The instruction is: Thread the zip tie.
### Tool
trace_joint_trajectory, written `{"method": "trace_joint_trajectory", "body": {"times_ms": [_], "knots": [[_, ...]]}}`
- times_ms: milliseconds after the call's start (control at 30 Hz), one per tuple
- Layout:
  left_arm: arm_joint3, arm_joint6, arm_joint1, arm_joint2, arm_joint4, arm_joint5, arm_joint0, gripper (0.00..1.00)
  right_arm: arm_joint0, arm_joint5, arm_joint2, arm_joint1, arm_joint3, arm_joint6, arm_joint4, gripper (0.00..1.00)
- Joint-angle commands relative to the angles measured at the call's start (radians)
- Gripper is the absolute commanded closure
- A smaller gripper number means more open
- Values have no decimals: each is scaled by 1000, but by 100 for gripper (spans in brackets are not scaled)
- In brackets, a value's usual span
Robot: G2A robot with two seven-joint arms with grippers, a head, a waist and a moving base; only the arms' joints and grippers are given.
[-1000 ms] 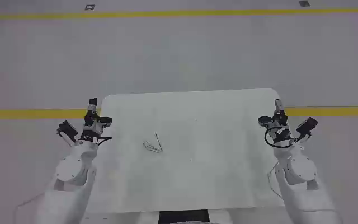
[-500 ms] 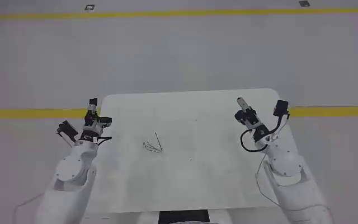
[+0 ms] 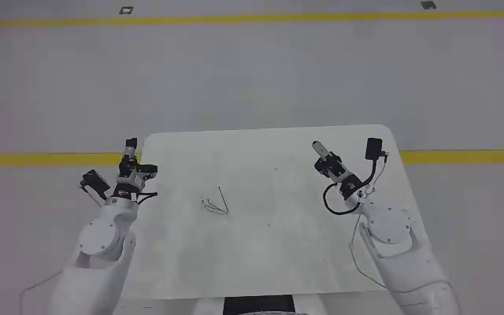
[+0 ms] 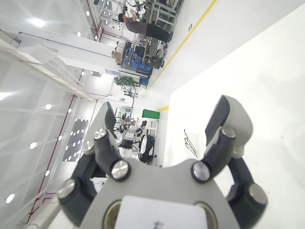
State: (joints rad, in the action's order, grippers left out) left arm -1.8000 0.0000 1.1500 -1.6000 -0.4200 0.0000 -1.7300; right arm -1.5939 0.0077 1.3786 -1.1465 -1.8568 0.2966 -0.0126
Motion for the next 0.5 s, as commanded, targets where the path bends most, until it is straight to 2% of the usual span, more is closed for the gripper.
{"method": "trace_joint_trajectory", "body": {"times_ms": [0,67,100,200,333,467], "knots": [[0,0,0,0,0,0,0,0,0,0,0,0,0,0,0,0],[0,0,0,0,0,0,0,0,22,6,-32,3,-18,61,-83,0],[0,0,0,0,0,0,0,0,71,42,-77,4,-20,117,-169,0],[0,0,0,0,0,0,0,0,171,91,-168,-7,3,178,-222,0],[0,0,0,0,0,0,0,0,322,143,-321,-34,97,207,-300,0],[0,0,0,0,0,0,0,0,449,198,-459,-68,214,259,-326,0]]}}
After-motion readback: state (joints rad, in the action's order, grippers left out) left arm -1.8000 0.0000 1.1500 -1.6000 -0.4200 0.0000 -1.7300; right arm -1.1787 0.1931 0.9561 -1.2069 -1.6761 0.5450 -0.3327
